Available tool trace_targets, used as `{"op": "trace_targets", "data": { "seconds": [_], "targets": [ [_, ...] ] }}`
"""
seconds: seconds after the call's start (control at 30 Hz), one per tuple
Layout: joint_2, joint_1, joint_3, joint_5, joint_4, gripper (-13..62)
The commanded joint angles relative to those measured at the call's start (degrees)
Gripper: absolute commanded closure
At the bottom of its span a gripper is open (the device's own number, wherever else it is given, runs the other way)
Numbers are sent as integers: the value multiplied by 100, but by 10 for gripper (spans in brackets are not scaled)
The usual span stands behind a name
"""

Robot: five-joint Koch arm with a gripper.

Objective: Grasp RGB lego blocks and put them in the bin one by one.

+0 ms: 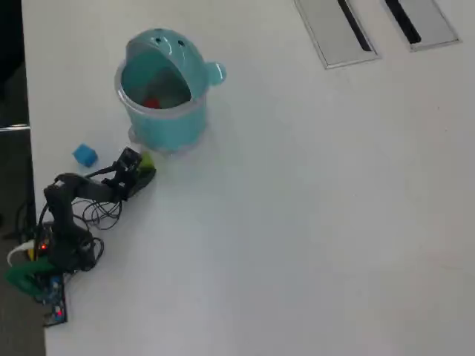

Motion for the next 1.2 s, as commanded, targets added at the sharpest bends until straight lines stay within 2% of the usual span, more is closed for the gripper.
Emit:
{"op": "trace_targets", "data": {
  "seconds": [0.0, 0.23, 0.37, 0.43, 0.9, 1.0, 1.17],
  "targets": [
    [-35, 62, -378, 26, -624, 165],
    [-167, 141, -501, 105, -844, 207],
    [70, 193, -448, 325, -853, 275],
    [272, 202, -422, 334, -835, 280],
    [1767, 290, 97, 352, -123, 276],
    [1758, 255, 141, 211, -114, 207],
    [1327, 237, 141, 79, -264, 176]
  ]
}}
